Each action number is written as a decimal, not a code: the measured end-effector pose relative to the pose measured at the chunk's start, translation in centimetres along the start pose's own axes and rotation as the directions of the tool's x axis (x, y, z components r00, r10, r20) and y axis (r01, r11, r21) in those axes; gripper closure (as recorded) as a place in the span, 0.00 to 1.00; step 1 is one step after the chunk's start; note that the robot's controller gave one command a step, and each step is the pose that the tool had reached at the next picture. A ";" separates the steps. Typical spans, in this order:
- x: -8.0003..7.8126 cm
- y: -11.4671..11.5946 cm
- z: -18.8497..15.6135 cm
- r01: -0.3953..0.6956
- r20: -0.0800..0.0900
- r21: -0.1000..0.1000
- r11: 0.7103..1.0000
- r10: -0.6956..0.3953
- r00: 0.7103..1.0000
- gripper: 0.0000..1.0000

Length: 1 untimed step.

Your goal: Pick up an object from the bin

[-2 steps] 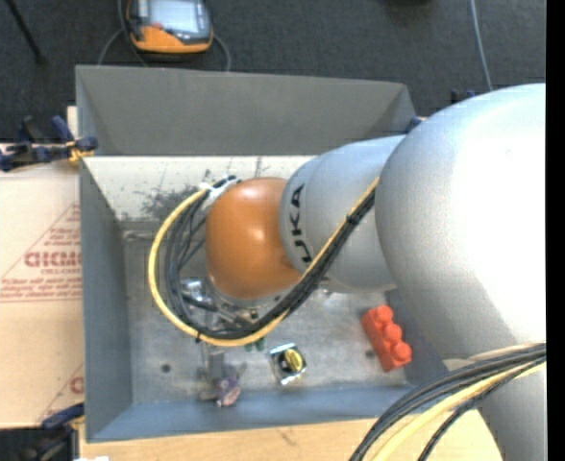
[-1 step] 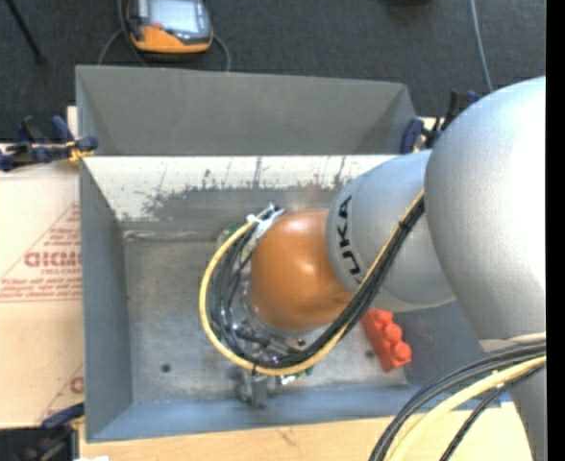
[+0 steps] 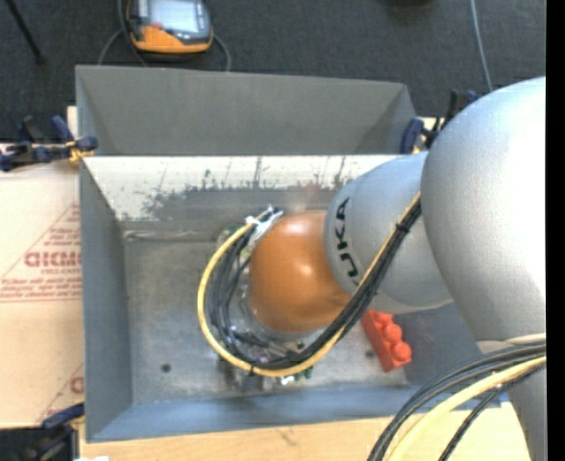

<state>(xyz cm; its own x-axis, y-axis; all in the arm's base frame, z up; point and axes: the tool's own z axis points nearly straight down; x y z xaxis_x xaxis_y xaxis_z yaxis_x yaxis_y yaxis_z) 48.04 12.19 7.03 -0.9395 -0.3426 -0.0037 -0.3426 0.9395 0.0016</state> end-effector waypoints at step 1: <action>-1.1 2.8 -2.2 -0.359 0.001 0.000 0.933 0.359 0.933 1.00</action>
Offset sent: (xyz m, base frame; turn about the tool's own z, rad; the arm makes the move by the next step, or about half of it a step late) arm -0.0004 0.0299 0.0212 0.3696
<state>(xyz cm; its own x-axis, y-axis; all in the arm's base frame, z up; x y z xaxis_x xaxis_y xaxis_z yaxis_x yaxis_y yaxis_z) 48.10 15.22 9.21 -0.9998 0.0176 -0.0042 0.0176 0.9998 0.0024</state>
